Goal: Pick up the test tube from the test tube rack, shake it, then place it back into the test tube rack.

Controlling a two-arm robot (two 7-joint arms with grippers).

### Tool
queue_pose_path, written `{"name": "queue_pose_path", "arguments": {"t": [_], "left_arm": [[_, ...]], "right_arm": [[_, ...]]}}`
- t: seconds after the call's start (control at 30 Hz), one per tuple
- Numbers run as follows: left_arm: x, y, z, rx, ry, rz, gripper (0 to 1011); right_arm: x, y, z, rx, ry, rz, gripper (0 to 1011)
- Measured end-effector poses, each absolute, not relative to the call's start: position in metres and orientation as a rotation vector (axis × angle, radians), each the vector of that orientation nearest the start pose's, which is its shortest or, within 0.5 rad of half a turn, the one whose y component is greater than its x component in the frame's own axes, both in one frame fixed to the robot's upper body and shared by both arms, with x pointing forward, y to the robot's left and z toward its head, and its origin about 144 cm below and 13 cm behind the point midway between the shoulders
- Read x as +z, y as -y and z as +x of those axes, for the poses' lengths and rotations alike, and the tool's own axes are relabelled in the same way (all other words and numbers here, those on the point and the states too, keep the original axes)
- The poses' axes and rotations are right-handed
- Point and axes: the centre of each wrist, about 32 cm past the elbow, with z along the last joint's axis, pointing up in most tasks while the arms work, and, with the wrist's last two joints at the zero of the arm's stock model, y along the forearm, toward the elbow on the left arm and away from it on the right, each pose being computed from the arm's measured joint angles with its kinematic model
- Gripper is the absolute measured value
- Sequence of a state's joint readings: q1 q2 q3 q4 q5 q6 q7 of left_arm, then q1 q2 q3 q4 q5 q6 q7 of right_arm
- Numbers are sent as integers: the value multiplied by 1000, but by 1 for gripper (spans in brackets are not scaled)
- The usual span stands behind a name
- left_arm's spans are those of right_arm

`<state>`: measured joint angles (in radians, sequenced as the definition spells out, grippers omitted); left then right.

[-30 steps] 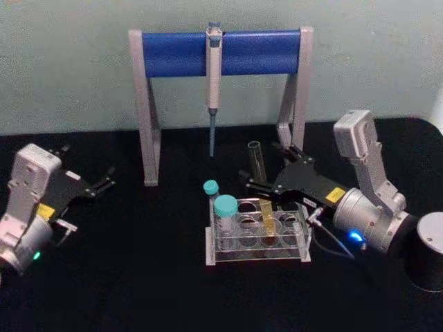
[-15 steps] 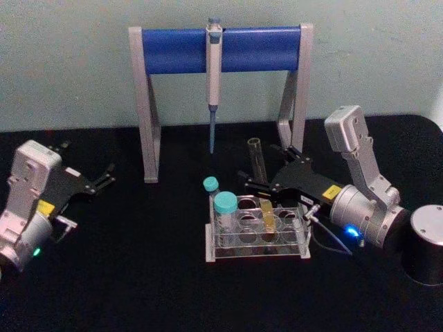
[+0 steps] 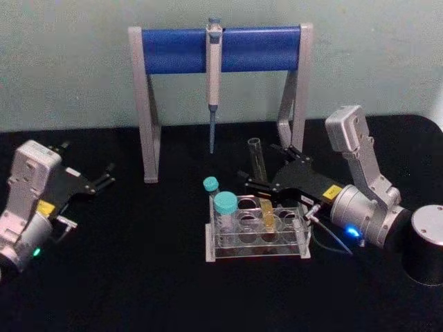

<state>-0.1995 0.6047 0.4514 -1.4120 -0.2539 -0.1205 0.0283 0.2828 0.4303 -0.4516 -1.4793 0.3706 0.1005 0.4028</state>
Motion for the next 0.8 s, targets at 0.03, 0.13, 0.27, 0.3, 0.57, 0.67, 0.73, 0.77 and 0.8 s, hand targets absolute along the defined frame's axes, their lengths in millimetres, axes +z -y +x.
{"name": "queue_pose_path", "arguments": {"t": [0.03, 0.13, 0.27, 0.3, 0.57, 0.67, 0.73, 0.77, 0.8], "left_arm": [[1140, -310, 489, 1248, 285, 304, 1001], [1140, -310, 489, 1248, 285, 304, 1001], [1140, -310, 489, 1248, 285, 304, 1001], [1140, -310, 489, 1248, 285, 304, 1001], [1140, -310, 489, 1248, 285, 304, 1001], [1140, -310, 489, 1248, 285, 304, 1001], [1140, -310, 489, 1248, 285, 304, 1001], [1140, -310, 489, 1248, 285, 304, 1001], [1140, -310, 489, 1248, 285, 304, 1001]], "right_arm": [[1179, 235, 513, -807, 18, -172, 1000], [1179, 235, 513, -807, 18, -172, 1000], [1179, 235, 513, -807, 18, -173, 1000], [1179, 235, 513, -807, 18, -173, 997], [1179, 235, 513, -807, 19, -173, 837], [1179, 235, 513, -807, 19, -173, 736], [1179, 235, 513, -807, 19, -173, 657], [1179, 235, 513, -807, 19, -172, 646], [1179, 235, 513, -807, 19, -172, 598]]}}
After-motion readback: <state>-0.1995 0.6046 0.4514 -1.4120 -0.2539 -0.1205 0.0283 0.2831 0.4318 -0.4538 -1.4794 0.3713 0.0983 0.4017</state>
